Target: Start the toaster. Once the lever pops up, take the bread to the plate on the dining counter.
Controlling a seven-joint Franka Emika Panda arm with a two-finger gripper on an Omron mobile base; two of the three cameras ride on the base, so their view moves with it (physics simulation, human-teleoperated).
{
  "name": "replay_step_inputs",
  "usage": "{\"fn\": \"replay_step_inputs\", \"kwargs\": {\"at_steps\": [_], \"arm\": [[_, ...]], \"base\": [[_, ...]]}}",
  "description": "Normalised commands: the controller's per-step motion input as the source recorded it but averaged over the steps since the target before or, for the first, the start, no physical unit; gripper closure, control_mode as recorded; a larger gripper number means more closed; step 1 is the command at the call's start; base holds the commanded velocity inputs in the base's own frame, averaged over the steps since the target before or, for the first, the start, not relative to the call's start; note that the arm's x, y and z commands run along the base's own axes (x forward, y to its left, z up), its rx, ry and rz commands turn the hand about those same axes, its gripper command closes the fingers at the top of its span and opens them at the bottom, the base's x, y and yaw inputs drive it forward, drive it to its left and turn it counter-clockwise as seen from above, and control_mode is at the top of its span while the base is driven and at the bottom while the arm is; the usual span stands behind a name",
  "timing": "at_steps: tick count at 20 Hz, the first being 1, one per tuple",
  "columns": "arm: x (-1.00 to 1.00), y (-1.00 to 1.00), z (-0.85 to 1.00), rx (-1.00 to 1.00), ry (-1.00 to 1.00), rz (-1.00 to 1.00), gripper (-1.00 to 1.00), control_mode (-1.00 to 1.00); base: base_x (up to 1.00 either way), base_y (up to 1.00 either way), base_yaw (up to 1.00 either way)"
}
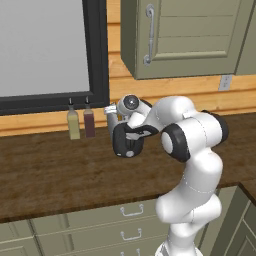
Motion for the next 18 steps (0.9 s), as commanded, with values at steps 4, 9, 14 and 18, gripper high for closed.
{"fn": "replay_step_inputs", "kwargs": {"at_steps": [4,9,14,18], "arm": [[0.00,0.00,0.00,0.00,0.00,0.00,1.00,-1.00],[0.00,0.00,0.00,0.00,0.00,0.00,1.00,-1.00],[0.00,0.00,0.00,0.00,0.00,0.00,1.00,-1.00],[0.00,0.00,0.00,0.00,0.00,0.00,1.00,-1.00]], "base": [[0.00,0.00,0.00],[0.00,0.00,0.00],[0.00,0.00,0.00],[0.00,0.00,0.00]]}}
